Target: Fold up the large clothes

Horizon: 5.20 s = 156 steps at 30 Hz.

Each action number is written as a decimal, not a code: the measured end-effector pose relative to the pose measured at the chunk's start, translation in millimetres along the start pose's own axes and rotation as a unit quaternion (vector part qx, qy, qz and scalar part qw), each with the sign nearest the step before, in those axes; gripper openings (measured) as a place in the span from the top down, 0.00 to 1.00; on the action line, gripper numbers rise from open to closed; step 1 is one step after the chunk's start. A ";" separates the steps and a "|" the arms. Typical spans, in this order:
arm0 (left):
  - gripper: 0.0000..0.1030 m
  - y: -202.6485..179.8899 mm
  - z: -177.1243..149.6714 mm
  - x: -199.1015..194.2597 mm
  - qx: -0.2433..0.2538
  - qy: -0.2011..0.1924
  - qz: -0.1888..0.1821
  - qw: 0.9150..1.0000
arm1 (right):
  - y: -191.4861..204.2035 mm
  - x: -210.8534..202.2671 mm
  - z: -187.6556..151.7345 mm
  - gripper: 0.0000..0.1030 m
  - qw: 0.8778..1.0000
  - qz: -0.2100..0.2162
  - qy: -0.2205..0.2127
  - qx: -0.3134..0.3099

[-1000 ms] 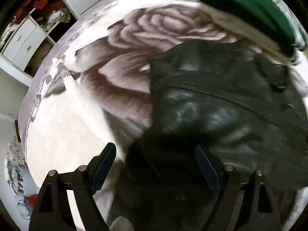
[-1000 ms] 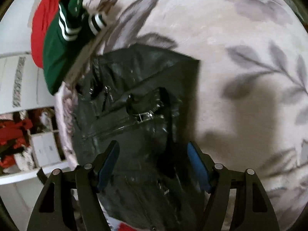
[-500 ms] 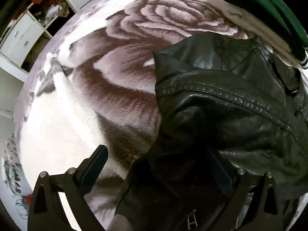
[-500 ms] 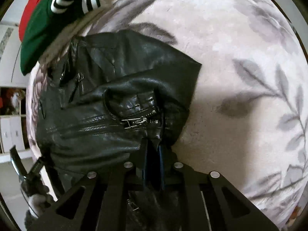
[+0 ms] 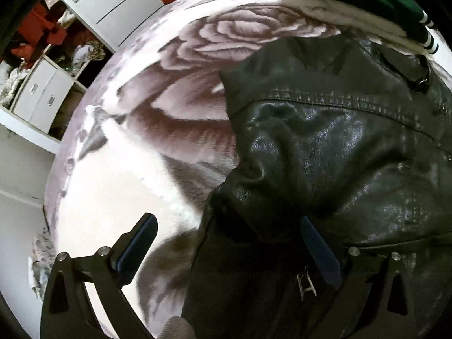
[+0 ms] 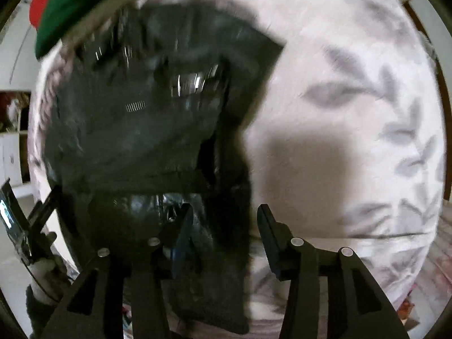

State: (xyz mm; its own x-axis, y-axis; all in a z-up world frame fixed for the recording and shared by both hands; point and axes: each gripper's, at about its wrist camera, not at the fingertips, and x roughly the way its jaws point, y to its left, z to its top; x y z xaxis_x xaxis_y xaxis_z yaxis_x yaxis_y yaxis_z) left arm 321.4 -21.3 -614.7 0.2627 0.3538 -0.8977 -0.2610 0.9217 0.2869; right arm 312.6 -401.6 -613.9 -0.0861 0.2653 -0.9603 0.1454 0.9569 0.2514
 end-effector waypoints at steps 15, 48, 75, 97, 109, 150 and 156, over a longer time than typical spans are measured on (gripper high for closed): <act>0.00 21.9 -1.0 24.2 -0.055 -0.005 -0.158 0.986 | 3.9 -6.7 -14.9 0.68 0.996 -0.054 0.000 0.073; 0.00 -355.0 -242.5 -163.2 0.158 0.030 0.226 0.961 | -229.2 -93.2 -53.6 0.39 0.996 -0.082 0.002 0.047; 0.92 -214.7 -178.0 -211.9 0.061 -0.051 0.022 0.997 | -50.1 7.1 106.0 0.75 0.943 0.324 0.045 0.067; 0.79 108.6 -168.9 -9.5 -0.274 0.131 -0.343 0.889 | 406.5 69.7 72.2 0.57 0.977 -0.030 0.062 -0.201; 0.63 134.9 -175.9 -35.2 -0.280 0.133 -0.349 0.884 | 291.2 -39.9 95.2 0.29 0.968 0.244 0.016 -0.053; 0.11 53.9 -121.0 -83.1 -0.184 0.070 -0.145 0.970 | 20.5 -50.7 24.7 0.84 0.923 0.305 -0.138 0.190; 0.11 30.9 -147.0 -67.4 -0.183 0.110 -0.154 0.965 | -88.6 -16.6 -33.0 0.61 0.937 0.187 -0.034 0.293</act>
State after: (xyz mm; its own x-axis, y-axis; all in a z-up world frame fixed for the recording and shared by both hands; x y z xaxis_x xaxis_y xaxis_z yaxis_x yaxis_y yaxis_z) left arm 159.1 -40.1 -594.5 0.1872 -0.0065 -0.9823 -0.5235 0.8455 -0.1053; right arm 268.6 -486.8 -616.3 0.1387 0.5430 -0.8282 0.6711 0.5635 0.4818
